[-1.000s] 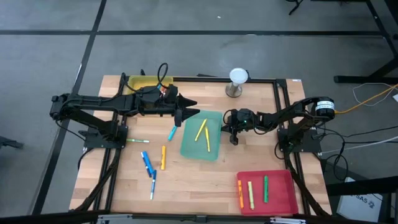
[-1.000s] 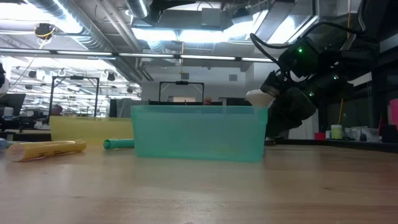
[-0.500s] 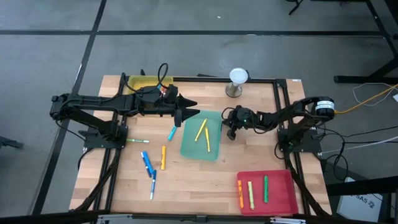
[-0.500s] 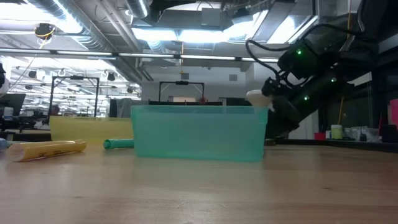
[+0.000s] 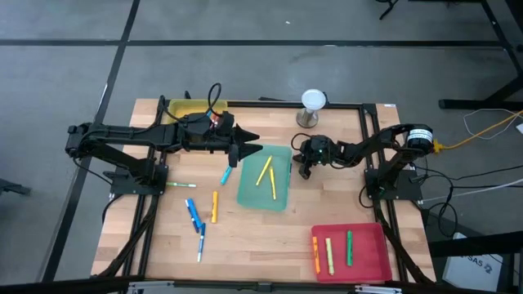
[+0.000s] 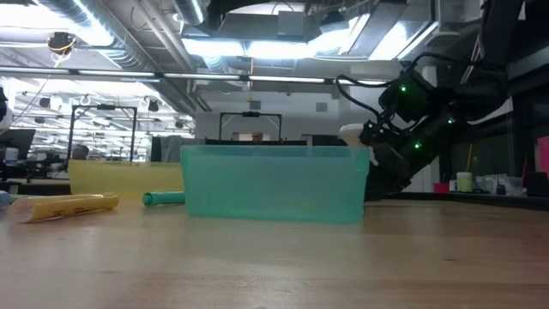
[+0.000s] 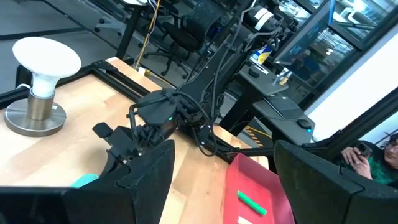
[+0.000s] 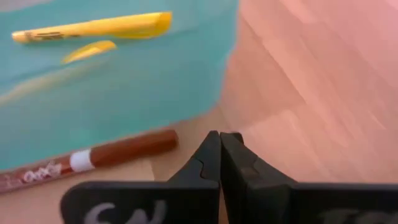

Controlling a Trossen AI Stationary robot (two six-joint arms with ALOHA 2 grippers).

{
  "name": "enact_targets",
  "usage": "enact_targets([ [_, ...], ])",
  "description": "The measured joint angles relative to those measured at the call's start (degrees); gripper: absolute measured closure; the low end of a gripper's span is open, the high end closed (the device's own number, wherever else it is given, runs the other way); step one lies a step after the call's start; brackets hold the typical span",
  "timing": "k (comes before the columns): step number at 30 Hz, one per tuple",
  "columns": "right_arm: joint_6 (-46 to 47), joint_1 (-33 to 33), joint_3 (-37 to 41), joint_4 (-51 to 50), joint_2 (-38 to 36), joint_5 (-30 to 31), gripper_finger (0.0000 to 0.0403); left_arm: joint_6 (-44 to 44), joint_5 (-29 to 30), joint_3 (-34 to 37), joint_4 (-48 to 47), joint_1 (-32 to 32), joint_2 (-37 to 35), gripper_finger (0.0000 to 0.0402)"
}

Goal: Pick & Place Markers
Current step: Put the brown marker pen into the yellow bin

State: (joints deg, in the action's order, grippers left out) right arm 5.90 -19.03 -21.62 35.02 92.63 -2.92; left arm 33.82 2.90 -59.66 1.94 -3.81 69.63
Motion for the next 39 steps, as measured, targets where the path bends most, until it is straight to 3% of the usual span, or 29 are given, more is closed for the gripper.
enact_targets([
  [9, -1.59, 0.41, -7.53, -4.25, 5.47, -8.55, 0.0403, 1.62, -0.07, 0.0, -0.01, 0.0, 0.0, 0.0135],
  [18, 0.14, 2.62, -7.96, -9.8, 2.9, -9.44, 0.0403, 2.05, -1.09, 0.0, -0.01, 0.85, 0.0, 0.0135],
  [26, 1.51, 3.16, -7.83, -13.1, 0.32, -23.56, 0.0403, 1.91, -1.01, 0.0, 0.01, 0.83, 0.0, 0.0135],
  [34, 8.79, 5.9, -7.83, -13.77, -2.8, -36.25, 0.0403, 2.29, -1.03, 0.0, 0.08, 0.83, 0.0, 0.0135],
  [37, 11.56, 7.42, -7.83, -13.95, -4.49, -36.6, 0.0403, 2.34, -1.03, 0.0, 0.12, 0.83, 0.0, 0.0135],
  [39, 11.92, 8.66, -7.83, -13.97, -5.98, -33.64, 0.0403, 2.39, -1.03, 0.0, 0.22, 0.83, 0.0, 0.0135],
])
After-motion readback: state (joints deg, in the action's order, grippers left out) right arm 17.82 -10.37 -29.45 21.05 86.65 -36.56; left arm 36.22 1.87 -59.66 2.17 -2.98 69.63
